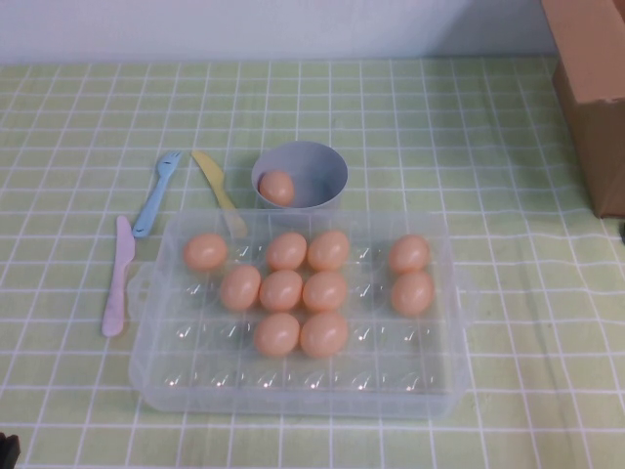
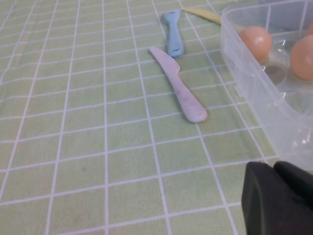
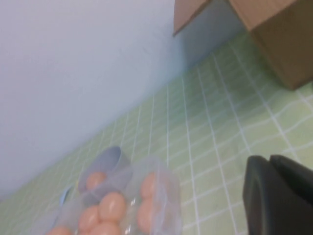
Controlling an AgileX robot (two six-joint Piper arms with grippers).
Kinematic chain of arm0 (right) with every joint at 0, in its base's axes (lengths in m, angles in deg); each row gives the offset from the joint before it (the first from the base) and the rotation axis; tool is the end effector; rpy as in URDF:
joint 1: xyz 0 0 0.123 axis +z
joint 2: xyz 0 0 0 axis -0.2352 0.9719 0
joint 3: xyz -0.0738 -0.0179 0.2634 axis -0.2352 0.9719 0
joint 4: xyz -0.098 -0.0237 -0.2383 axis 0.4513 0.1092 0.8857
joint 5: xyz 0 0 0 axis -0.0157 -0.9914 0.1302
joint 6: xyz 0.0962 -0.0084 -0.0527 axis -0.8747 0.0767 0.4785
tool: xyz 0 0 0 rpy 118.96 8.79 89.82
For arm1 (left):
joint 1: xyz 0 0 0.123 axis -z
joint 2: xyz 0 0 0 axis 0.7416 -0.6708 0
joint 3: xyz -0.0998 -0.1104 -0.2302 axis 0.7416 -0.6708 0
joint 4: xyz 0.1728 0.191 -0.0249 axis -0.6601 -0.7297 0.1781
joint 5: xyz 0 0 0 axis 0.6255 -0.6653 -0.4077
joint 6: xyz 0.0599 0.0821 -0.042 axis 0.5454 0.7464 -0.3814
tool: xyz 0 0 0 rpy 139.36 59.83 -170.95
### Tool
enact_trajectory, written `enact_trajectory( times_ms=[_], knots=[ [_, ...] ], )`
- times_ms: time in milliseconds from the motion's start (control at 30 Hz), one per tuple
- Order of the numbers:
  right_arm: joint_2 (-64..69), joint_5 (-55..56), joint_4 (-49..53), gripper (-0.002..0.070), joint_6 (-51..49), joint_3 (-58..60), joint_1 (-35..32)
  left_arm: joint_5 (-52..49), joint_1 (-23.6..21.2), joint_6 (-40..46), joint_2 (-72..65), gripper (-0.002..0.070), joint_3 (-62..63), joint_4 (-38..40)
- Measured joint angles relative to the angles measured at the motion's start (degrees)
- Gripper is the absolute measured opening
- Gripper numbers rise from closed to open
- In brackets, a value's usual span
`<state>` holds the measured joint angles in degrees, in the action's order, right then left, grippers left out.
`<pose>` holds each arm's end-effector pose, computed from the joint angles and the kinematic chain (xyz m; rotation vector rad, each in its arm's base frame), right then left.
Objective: Take an egg out of the egg box
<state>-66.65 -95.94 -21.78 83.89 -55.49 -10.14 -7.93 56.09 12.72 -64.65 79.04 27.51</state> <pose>0.0923 0.0152 0.1954 0.4835 1.5750 0.6864 0.0877 -0.0149 0.1662 0.2200 1.8586 -0.0633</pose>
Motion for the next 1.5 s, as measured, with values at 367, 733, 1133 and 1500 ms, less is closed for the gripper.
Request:
enact_trajectory(
  times_ms=[367, 733, 1133, 1500],
  knots=[
    [24.3, -31.2, 2.2, -0.0017, 6.3, -20.8, 0.0, 0.0, 0.0, 0.0, 0.0, 0.0, 0.0, 0.0],
    [53.1, -48.3, 7.9, -0.0017, 16.5, -43.6, 0.0, 0.0, 0.0, 0.0, 0.0, 0.0, 0.0, 0.0],
    [74.7, -49.0, 15.6, -0.0017, 28.0, -60.3, 17.4, 0.0, 0.0, 0.0, 0.0, 0.0, 0.0, 0.0],
    [90.6, -45.4, 15.7, 0.0024, 41.8, -69.6, 27.6, 0.0, 0.0, 0.0, 0.0, 0.0, 0.0, 0.0]
  ],
)
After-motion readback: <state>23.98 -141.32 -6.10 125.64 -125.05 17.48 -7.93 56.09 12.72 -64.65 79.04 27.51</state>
